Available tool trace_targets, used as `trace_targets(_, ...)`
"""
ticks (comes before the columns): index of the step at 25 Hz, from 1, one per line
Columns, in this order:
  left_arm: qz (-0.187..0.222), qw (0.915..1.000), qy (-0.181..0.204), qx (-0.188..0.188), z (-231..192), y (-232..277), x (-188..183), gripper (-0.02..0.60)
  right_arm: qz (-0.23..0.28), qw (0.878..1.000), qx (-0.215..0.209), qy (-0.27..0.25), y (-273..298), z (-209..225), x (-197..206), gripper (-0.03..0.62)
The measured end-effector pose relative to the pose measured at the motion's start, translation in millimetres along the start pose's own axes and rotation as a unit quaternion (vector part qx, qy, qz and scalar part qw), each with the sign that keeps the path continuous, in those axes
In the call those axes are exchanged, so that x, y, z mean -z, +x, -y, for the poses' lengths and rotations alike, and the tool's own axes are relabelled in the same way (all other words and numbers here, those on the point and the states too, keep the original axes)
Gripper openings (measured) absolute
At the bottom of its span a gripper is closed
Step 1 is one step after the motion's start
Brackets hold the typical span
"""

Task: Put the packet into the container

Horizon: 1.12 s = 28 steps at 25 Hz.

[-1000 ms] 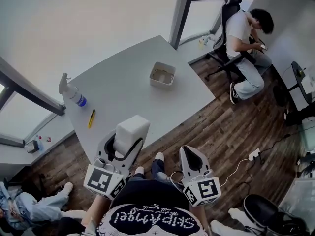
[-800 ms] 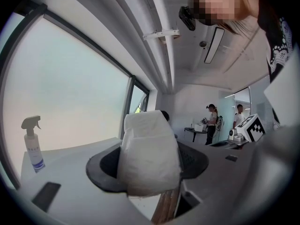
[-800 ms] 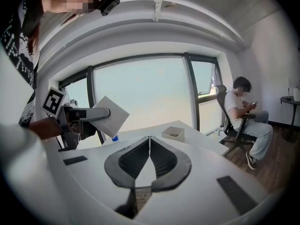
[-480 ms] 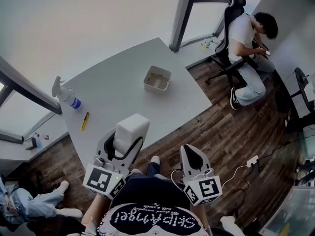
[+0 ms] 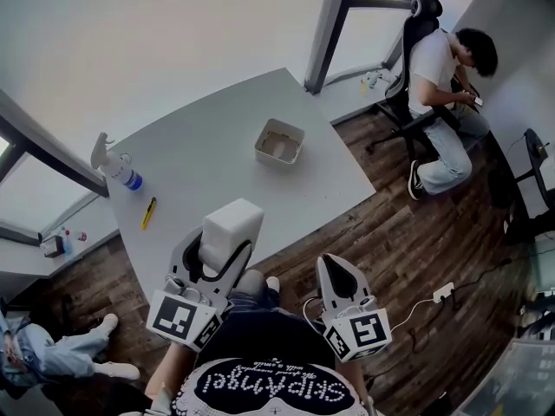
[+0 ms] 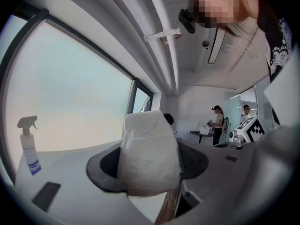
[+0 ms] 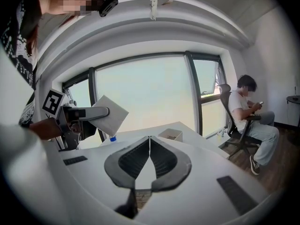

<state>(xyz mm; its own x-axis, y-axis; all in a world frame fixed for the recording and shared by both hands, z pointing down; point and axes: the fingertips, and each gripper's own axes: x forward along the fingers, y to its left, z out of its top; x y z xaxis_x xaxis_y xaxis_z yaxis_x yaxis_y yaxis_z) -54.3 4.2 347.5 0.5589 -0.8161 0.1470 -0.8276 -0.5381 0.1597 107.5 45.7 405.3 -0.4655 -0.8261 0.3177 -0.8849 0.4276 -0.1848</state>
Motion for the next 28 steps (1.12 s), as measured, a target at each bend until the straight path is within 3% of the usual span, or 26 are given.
trace_targets(28,-0.030,0.9994,-0.002,0.020,-57,53,-10,0.279,-0.016,0.999,0.023,0.027,65,7,-21,0.015)
